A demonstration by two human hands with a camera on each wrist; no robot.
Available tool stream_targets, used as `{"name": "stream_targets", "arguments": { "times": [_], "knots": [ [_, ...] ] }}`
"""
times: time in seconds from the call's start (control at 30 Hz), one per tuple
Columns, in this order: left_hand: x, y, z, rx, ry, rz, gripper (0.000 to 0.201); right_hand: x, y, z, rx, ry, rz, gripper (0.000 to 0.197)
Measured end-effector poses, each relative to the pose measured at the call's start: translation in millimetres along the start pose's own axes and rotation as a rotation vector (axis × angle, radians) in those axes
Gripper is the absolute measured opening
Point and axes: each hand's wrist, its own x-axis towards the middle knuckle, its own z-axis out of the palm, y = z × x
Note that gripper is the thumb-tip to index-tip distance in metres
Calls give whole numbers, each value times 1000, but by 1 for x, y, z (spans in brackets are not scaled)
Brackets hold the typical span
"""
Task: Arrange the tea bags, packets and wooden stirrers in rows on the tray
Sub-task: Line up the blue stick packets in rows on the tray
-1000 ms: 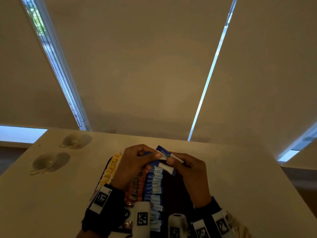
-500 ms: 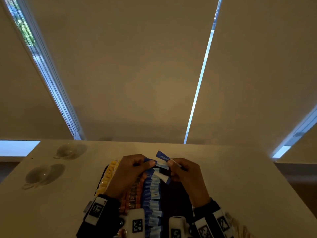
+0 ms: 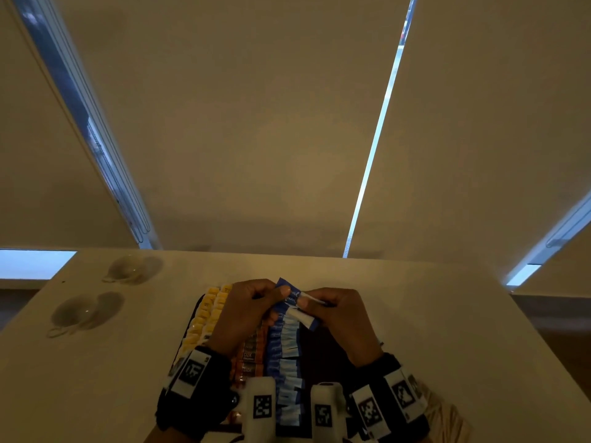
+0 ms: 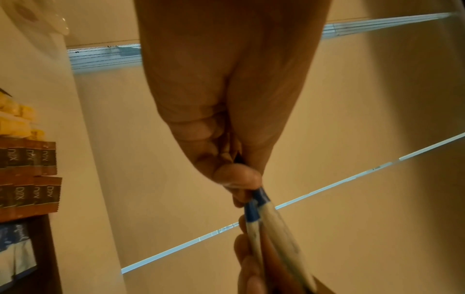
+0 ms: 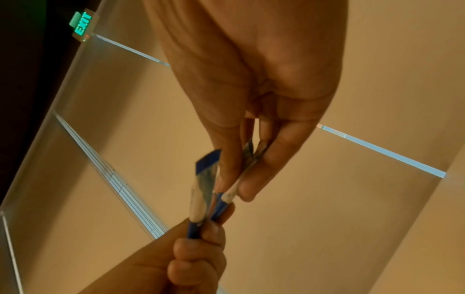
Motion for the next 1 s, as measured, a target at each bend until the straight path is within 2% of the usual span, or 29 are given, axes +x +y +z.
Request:
{"name": "stream_targets", "arguments": {
  "times": [0.17, 0.33, 0.43, 0.67, 0.8, 0.93, 1.0],
  "knots": [
    [3, -12, -1, 5, 67, 58, 31, -2, 10, -1, 242, 139, 124, 5],
    [13, -11, 2, 36, 57, 88, 35, 6, 14, 1, 318, 278, 225, 5],
    [20, -18, 0, 25, 60, 73, 34, 10, 16, 0, 370, 306, 271, 6],
    [27, -30, -9, 19, 74, -23, 23, 27, 27, 2, 312, 323, 347, 9],
    [26, -49, -33, 21, 160, -92, 14, 46, 47, -9, 282, 382, 407, 11],
    [15, -76, -64, 155, 280, -187, 11, 76, 85, -21, 222, 416, 571, 12],
    [5, -90, -78, 168, 296, -255, 10, 94, 108, -20, 183, 400, 672, 14]
  ]
}}
